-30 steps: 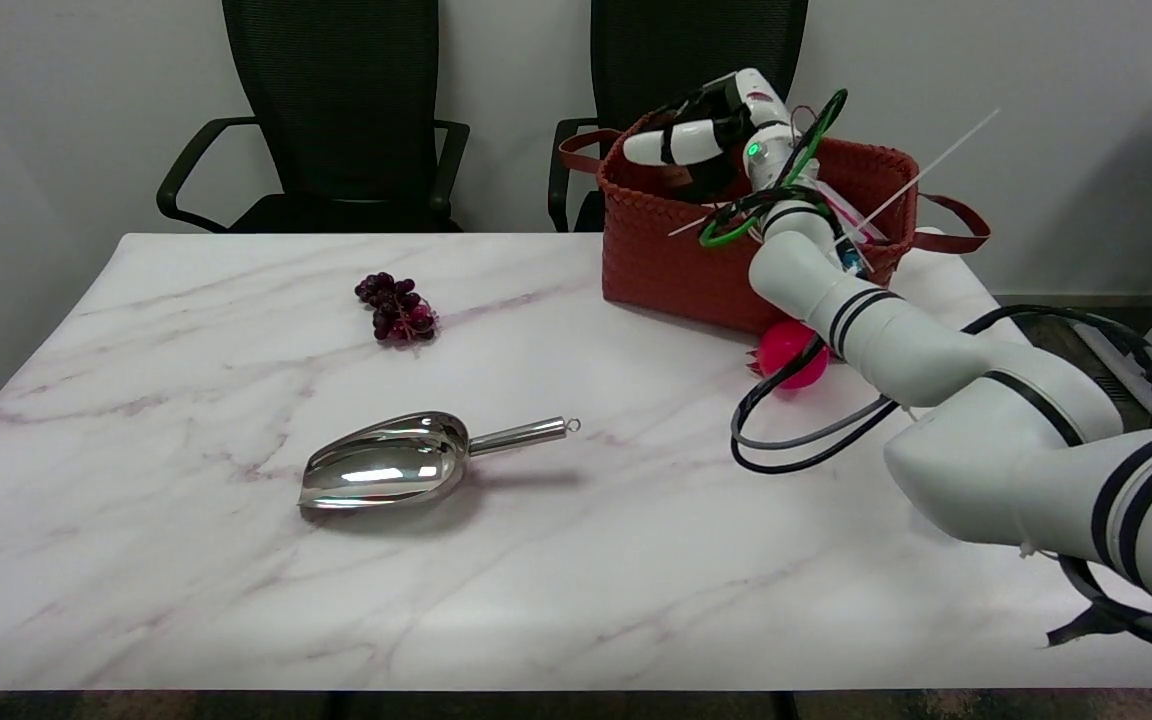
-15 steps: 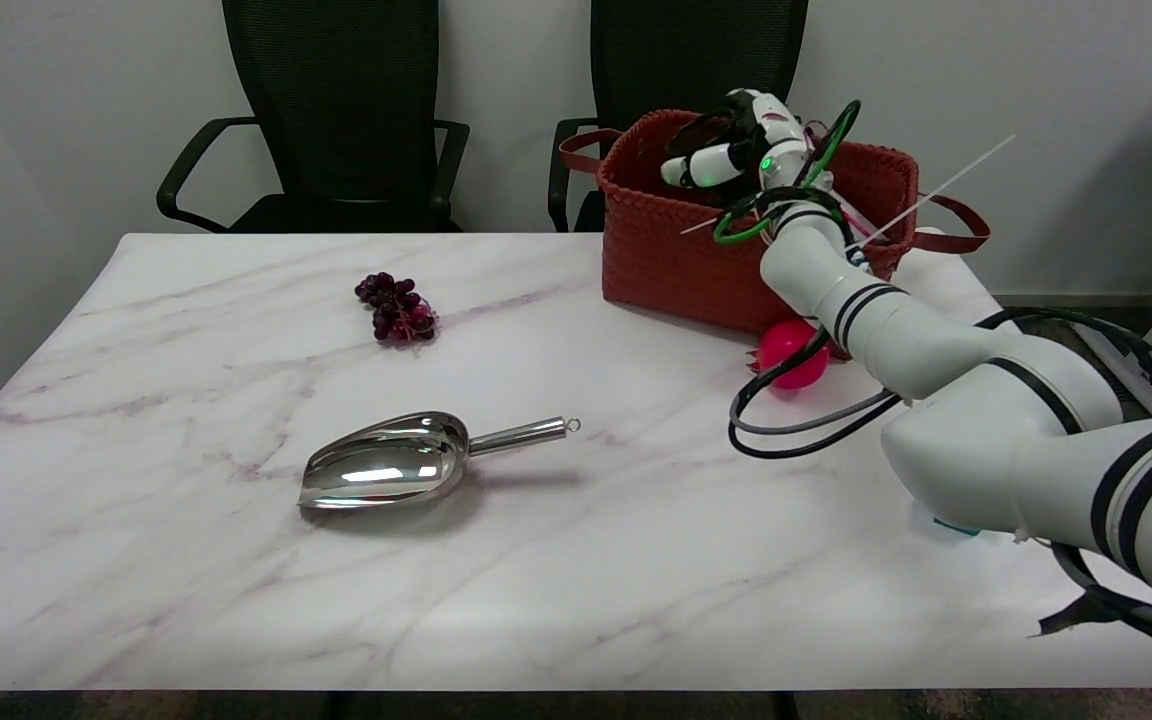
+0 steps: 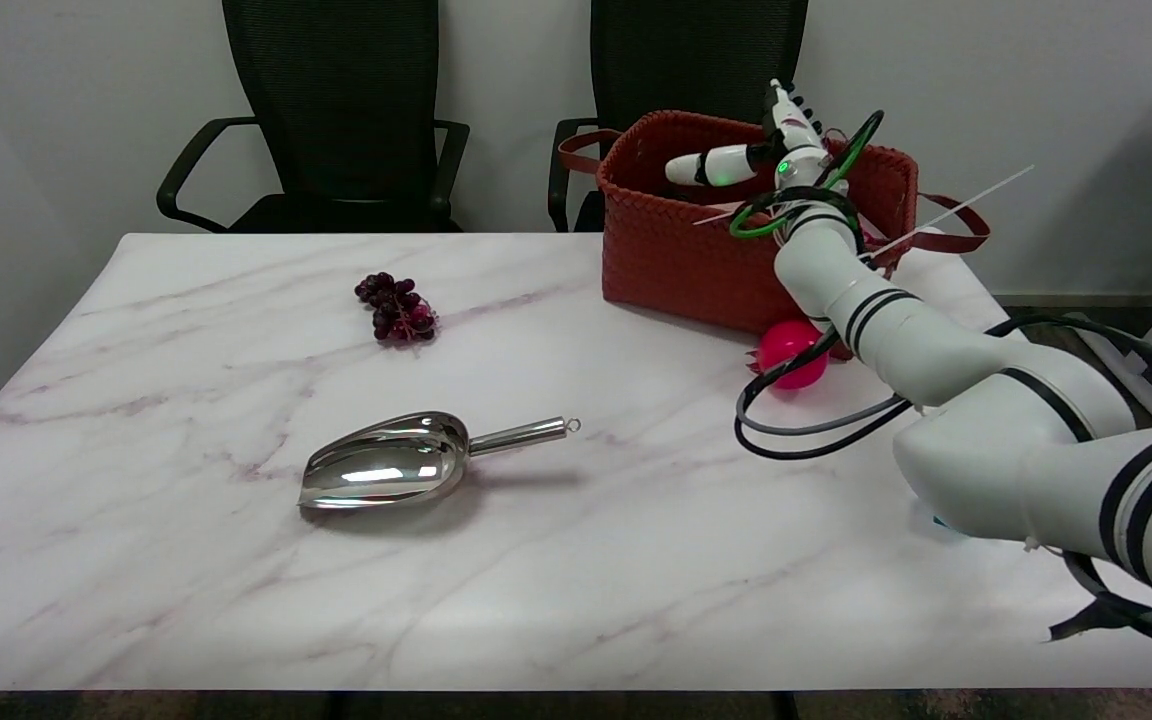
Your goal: Place the black pen container into the brown storage basket.
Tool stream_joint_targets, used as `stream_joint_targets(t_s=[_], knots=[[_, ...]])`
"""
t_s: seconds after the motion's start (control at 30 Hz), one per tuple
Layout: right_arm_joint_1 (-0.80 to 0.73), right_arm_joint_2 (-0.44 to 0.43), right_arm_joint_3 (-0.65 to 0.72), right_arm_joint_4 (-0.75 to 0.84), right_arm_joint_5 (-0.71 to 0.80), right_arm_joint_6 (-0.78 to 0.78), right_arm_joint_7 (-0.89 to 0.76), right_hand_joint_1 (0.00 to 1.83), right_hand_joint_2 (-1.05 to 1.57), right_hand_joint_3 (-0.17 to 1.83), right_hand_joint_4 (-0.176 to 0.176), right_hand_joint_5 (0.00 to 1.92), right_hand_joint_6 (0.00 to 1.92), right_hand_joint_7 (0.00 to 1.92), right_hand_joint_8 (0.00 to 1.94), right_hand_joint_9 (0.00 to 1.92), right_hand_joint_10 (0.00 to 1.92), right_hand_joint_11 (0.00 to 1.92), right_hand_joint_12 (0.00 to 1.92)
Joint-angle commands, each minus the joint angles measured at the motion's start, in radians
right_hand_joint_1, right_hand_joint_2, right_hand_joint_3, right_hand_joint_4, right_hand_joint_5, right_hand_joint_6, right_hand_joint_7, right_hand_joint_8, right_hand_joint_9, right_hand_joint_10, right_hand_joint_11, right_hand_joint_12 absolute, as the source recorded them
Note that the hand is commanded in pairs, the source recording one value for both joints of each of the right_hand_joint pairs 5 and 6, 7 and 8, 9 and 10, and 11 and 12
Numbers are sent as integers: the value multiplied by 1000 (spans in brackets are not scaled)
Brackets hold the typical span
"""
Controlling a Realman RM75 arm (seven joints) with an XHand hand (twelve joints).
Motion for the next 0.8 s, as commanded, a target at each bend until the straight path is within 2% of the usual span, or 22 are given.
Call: stream_joint_targets(t_s=[0.03, 0.2, 0.33, 0.47, 0.67, 0.8], knots=[[-158, 108, 11, 368, 53, 90, -250, 1061, 216, 296, 0, 0, 0, 34, 34, 35, 35, 0, 0], [-338, 215, 56, 693, 53, 183, -365, 1112, 235, 230, 0, 33, 33, 40, 40, 77, 77, 0, 0], [-520, 275, 143, 968, 53, 270, -465, 1153, 237, 362, 0, 75, 75, 39, 39, 106, 106, 0, 0], [-724, 290, 245, 1181, 34, 342, -550, 1178, 212, 461, 0, 82, 82, 50, 50, 127, 127, 0, 0], [-968, 272, 317, 1368, -48, 491, -607, 1201, 160, 526, 0, 82, 82, 47, 47, 132, 132, 0, 0], [-1069, 249, 301, 1429, -121, 597, -608, 1211, 145, 628, 0, 83, 83, 51, 51, 137, 137, 2, 2]])
